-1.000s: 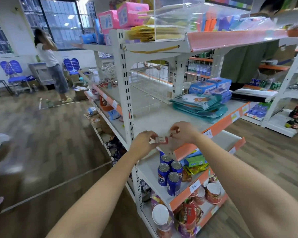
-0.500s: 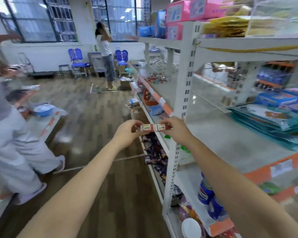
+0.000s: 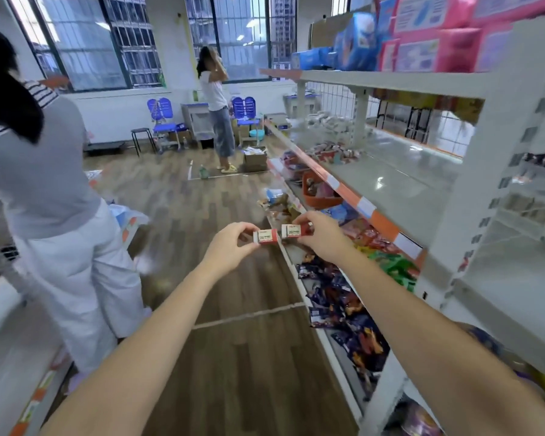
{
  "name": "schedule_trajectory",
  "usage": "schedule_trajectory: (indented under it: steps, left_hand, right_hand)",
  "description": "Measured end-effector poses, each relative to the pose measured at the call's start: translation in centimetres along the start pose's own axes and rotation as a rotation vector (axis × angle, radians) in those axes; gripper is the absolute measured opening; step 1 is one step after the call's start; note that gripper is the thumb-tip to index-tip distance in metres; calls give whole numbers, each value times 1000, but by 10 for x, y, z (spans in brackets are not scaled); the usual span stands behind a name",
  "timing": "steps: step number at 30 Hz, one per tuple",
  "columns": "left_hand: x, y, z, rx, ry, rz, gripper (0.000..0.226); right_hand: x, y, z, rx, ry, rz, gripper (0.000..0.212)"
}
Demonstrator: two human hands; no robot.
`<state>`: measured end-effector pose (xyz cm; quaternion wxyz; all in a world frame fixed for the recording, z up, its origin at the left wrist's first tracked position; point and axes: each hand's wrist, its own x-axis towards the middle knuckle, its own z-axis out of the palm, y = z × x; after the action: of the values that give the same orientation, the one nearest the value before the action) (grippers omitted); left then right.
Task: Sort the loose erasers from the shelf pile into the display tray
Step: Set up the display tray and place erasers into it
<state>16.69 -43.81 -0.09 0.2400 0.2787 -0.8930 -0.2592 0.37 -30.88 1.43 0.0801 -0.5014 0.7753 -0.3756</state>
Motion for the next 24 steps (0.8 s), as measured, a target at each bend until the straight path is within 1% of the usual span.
schedule_trajectory:
  steps: [3,9,15,18,20,24]
  left_hand:
    - [31,-27,-8,5,8,0,28]
    - [119,-80,-11,49,-15,27,28]
    - [236,-126,-14,80,-2,20,29]
    - [297,-148,-17,85,8,15,29]
    - [332,-161,-20,70,29,15,29]
    - [396,-193,-22,77,29,29,28]
  right_hand:
    - [38,0,19,-10,-21,9,30]
    - [137,14,49,-107,-48,-37,33]
    - [264,30,60,-42,-35,2,26]
    - [325,40,68,-48,-34,-26,25]
    - [360,47,75,-58,-29,-46,23]
    - [423,61,96,6,-59,-25,24]
